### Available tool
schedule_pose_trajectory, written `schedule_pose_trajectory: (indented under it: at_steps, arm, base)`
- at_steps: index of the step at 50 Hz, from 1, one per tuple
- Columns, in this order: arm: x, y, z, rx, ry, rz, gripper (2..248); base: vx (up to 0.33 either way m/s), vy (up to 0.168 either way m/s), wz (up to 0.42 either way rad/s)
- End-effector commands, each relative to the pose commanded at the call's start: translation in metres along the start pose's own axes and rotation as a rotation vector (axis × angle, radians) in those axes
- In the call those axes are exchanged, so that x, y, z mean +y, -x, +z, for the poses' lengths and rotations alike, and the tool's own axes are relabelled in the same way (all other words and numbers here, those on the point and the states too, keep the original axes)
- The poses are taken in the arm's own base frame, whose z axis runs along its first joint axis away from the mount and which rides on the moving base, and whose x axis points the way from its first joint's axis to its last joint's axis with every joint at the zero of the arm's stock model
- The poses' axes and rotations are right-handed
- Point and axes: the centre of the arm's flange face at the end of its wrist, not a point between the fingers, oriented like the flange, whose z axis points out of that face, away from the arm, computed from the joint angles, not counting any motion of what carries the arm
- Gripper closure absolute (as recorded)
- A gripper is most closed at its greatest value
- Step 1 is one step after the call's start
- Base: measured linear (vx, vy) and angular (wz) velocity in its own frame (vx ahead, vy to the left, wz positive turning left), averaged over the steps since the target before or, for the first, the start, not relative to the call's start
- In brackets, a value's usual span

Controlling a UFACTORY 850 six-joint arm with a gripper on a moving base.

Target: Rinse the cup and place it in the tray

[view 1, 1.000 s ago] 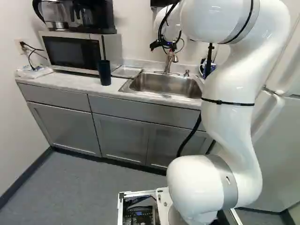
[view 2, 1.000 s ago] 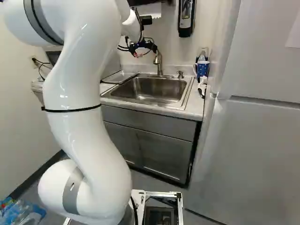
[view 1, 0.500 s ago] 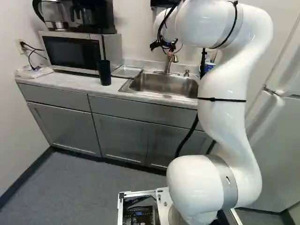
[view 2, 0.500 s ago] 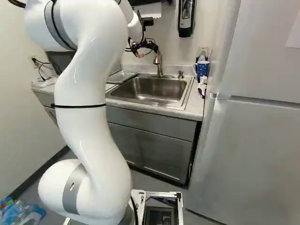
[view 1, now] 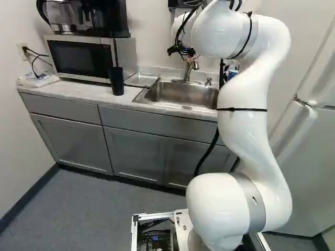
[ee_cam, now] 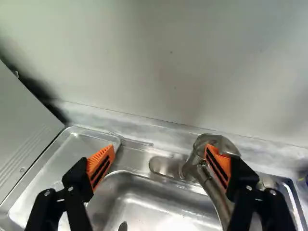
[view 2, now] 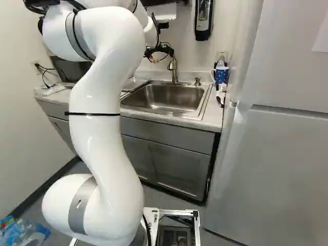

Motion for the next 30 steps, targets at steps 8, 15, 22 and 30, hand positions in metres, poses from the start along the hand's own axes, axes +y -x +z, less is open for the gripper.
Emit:
schedule_pose_trajectory:
  at_steps: [8,15,22,30]
  arm:
    - [-0.0001,-0.0028,0.0016,0.027,0.000,0.000,3]
    - [-0.0001,-0.0050,0.0016,0.050,0.000,0.000,3]
    - [-0.0001,-0.0071,0.0014,0.074,0.000,0.000,3]
    - [-0.0001,-0.0095,0.0012,0.102,0.000,0.000,3]
  base:
    - [0.000,0.000,0.000]
    - [0.000,0.000,0.000]
    - [0.000,0.000,0.000]
    - [0.000,0.000,0.000]
